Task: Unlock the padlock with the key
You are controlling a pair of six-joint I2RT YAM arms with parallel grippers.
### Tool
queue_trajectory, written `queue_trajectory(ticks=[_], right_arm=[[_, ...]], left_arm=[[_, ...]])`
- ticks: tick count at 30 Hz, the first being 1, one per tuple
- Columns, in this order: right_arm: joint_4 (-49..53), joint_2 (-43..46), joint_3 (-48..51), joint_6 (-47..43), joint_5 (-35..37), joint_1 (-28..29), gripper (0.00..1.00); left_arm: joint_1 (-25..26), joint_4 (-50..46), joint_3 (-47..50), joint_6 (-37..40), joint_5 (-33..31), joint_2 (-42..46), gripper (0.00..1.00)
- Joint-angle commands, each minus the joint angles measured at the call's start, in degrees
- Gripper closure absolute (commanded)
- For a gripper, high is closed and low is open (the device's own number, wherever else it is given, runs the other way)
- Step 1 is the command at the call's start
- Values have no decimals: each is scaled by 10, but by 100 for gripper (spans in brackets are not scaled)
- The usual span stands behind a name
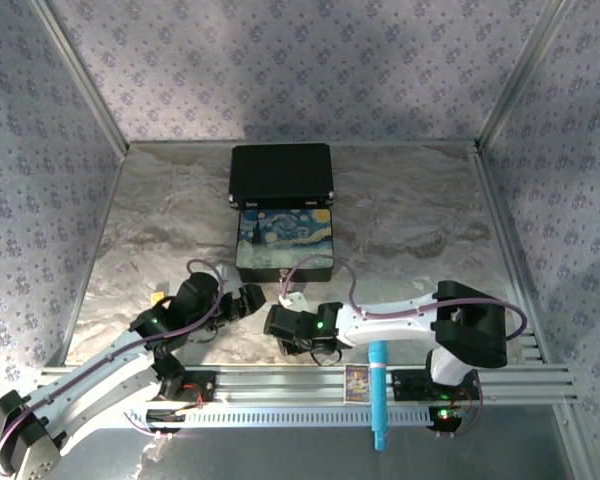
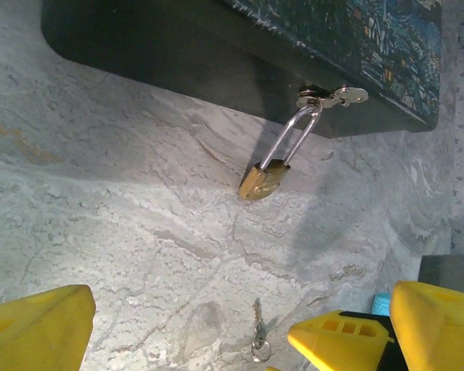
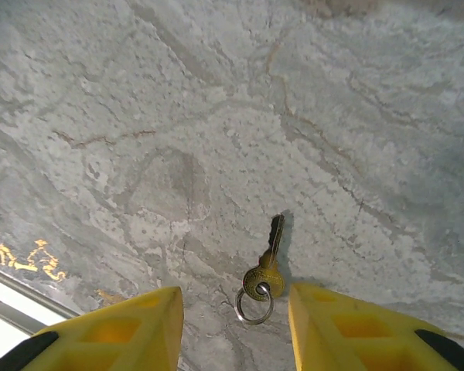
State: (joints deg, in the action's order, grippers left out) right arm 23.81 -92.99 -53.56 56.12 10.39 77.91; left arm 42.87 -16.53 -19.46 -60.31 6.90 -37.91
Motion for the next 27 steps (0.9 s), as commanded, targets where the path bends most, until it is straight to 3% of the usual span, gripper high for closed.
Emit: queue_trajectory(ticks=[1, 19, 27], right_arm=[[26, -20, -15, 28, 19, 9, 59], [27, -63, -10, 58, 24, 23, 75], [-60, -34, 51, 47, 7, 1, 95]], left_arm=[[4, 4, -3, -4, -11, 6, 3], [5, 2, -5, -9, -16, 7, 3], [5, 40, 6, -24, -10, 2, 5]])
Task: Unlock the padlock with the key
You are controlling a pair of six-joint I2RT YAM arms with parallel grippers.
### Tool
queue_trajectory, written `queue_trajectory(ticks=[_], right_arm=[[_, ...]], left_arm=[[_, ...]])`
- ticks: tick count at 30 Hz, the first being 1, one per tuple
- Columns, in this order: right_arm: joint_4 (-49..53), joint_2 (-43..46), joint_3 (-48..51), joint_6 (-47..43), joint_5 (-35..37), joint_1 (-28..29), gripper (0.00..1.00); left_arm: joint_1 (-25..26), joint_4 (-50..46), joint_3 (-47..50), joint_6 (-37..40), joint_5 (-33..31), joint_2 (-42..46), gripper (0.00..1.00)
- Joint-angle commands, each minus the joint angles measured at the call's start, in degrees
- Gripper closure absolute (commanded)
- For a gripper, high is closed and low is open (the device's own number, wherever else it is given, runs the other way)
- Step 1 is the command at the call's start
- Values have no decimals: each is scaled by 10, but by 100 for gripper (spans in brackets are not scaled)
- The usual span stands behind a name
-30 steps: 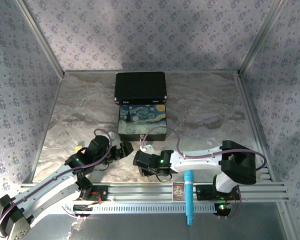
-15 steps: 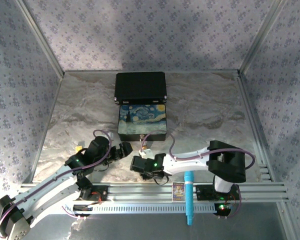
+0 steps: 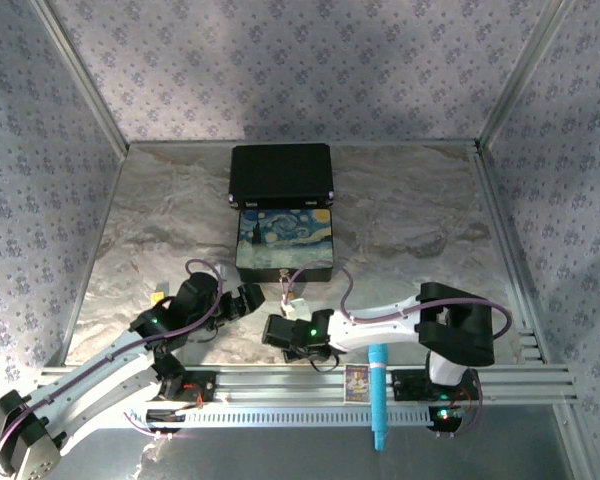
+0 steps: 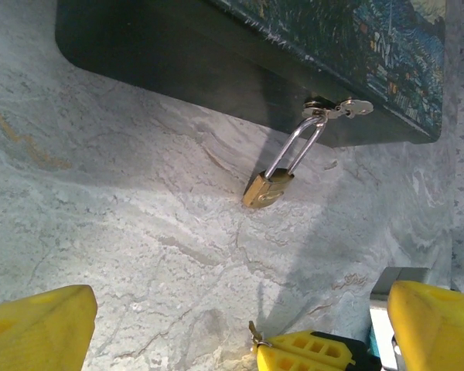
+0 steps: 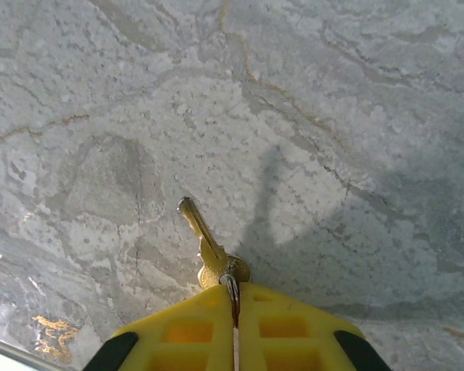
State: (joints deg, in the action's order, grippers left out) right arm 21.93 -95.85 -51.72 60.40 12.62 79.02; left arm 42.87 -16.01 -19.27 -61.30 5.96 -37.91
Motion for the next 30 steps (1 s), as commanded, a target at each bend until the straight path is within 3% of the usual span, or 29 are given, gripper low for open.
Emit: queue_trajectory(ticks=[1, 6, 15, 24, 27, 30], right_arm=[[-47, 5, 42, 0, -13, -13, 97], [-93, 49, 76, -56, -26, -35, 100], [-159, 156, 118, -174, -75, -87, 100], [-152, 213, 119, -224, -119, -115, 100], [-180, 231, 139, -215, -136, -127, 100], [-198, 254, 157, -207, -142, -136, 100]], left_arm=[[5, 53, 11, -22, 6, -1, 6], [13, 171, 34, -43, 38, -33, 11], [66, 272, 12, -38, 34, -115, 27], [104, 283, -30, -11, 33, -188, 30], [110, 284, -40, -8, 35, -203, 37], [112, 278, -45, -12, 33, -214, 51]])
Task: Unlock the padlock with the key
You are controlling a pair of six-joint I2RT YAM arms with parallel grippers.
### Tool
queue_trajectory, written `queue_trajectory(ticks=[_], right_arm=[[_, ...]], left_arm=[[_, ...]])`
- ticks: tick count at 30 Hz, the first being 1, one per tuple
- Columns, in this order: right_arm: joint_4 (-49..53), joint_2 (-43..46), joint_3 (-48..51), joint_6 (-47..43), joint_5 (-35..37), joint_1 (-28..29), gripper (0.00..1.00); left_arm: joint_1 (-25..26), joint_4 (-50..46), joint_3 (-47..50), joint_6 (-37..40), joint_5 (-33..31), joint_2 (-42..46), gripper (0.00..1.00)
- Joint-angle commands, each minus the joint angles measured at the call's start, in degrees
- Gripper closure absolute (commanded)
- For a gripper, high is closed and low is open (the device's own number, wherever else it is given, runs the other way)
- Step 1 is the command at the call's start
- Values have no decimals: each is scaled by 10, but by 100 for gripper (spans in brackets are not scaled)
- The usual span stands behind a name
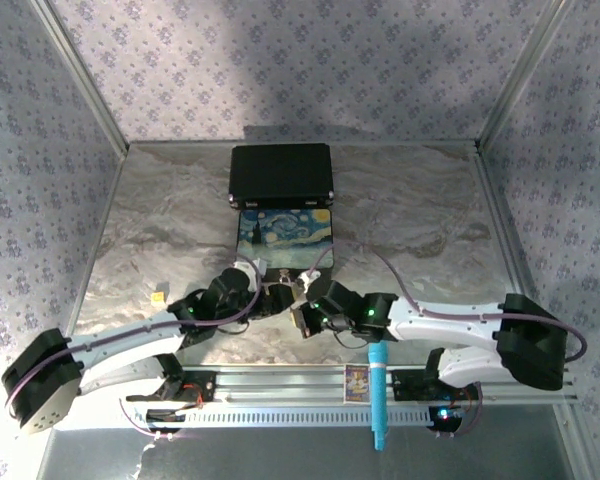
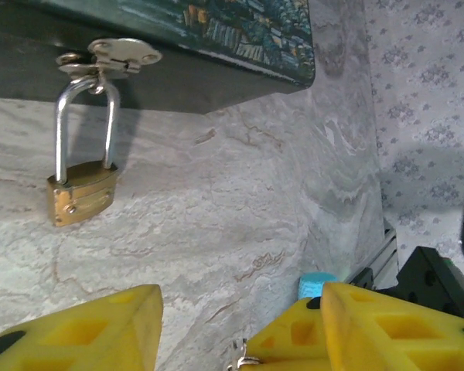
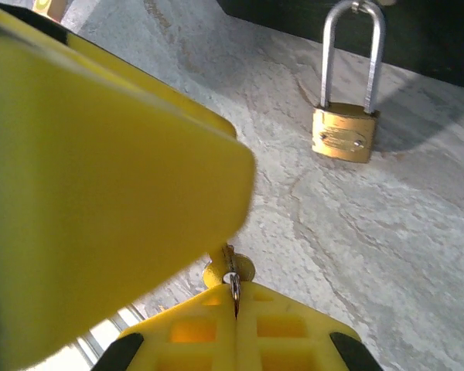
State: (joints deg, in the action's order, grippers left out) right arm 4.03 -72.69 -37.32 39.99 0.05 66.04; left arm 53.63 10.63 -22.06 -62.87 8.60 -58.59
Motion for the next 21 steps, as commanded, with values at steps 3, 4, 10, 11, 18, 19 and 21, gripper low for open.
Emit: queue_trajectory(ticks=[3, 4, 10, 11, 18, 19, 21], right_arm=[[-10, 36, 15, -8, -13, -10, 100], [-8, 39, 15, -8, -14, -11, 100], [-18, 40, 18, -14, -26, -14, 100], [-21, 40, 19, -13, -26, -15, 100], [-38, 43, 25, -11, -21, -20, 100], [-42, 44, 25, -11, -21, -20, 100], [-46, 51, 27, -8, -21, -23, 81]], left_arm=[[5, 16, -13, -7, 1, -12, 61], [5, 18, -13, -7, 0, -14, 61], [5, 22, -23, -2, 10, -32, 63], [5, 22, -24, -2, 11, -34, 66], [6, 18, -26, -2, 15, -34, 100], [6, 19, -25, -3, 15, -32, 100], [6, 29, -20, -7, 11, -25, 100]])
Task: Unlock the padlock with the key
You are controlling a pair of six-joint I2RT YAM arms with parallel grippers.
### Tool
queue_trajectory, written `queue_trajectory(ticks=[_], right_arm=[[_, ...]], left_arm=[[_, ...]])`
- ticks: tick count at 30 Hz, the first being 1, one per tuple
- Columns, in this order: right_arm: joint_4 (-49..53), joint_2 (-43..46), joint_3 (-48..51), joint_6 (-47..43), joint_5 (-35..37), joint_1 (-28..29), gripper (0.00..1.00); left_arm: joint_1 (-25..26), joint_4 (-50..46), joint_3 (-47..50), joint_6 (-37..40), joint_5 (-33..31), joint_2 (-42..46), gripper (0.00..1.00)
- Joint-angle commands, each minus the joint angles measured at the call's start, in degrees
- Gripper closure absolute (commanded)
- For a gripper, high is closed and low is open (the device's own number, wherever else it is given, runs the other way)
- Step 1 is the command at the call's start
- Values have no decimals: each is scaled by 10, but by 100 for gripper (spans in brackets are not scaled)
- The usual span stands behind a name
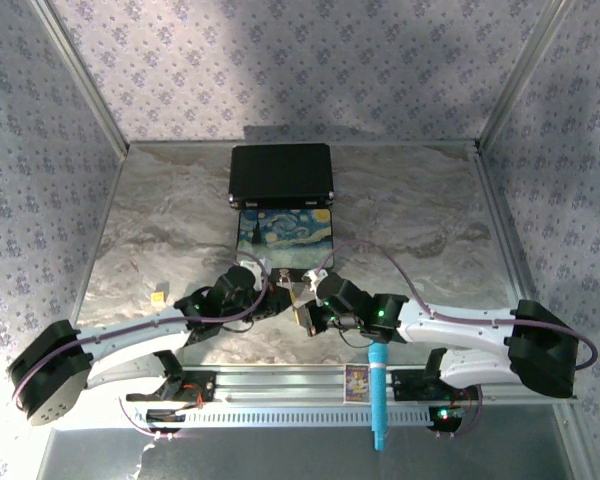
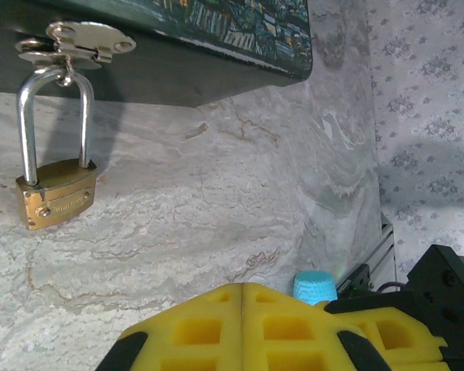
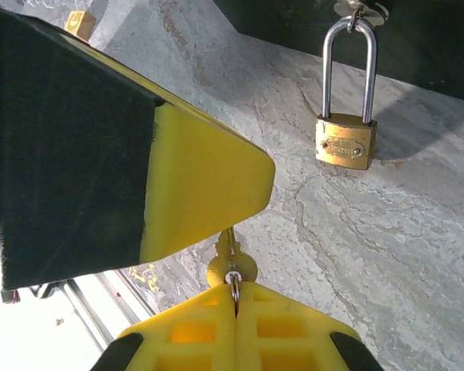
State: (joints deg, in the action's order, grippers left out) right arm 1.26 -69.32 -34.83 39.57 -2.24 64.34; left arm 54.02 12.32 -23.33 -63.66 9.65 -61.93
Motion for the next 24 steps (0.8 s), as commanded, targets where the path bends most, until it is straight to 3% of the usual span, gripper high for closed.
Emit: queue_trajectory(ticks=[1, 2, 3, 6, 8, 14, 19, 21, 24], right_arm=[[-19, 24, 4, -2, 0, -10, 62], [-19, 38, 10, -1, 2, -16, 43], [-18, 55, 16, 1, 10, -21, 33], [-44, 126, 46, -2, -7, -58, 17], [-82, 174, 68, 10, -62, -103, 9], [-212, 217, 71, 56, -257, -194, 3], [-294, 199, 67, 86, -305, -199, 4], [-315, 191, 70, 95, -314, -198, 8], [-354, 183, 81, 111, -324, -199, 25]], left_arm=[[2, 14, -6, 1, -4, 15, 100], [2, 13, -6, 4, -13, 25, 100], [3, 11, -7, 8, -21, 34, 100], [-9, 19, -18, 28, -16, 51, 100], [-21, 50, -24, 43, 5, 57, 100], [-51, 180, -36, 89, 106, 78, 100], [-53, 224, -47, 95, 131, 86, 100], [-53, 258, -41, 84, 133, 86, 100], [-52, 291, -34, 72, 130, 89, 100]])
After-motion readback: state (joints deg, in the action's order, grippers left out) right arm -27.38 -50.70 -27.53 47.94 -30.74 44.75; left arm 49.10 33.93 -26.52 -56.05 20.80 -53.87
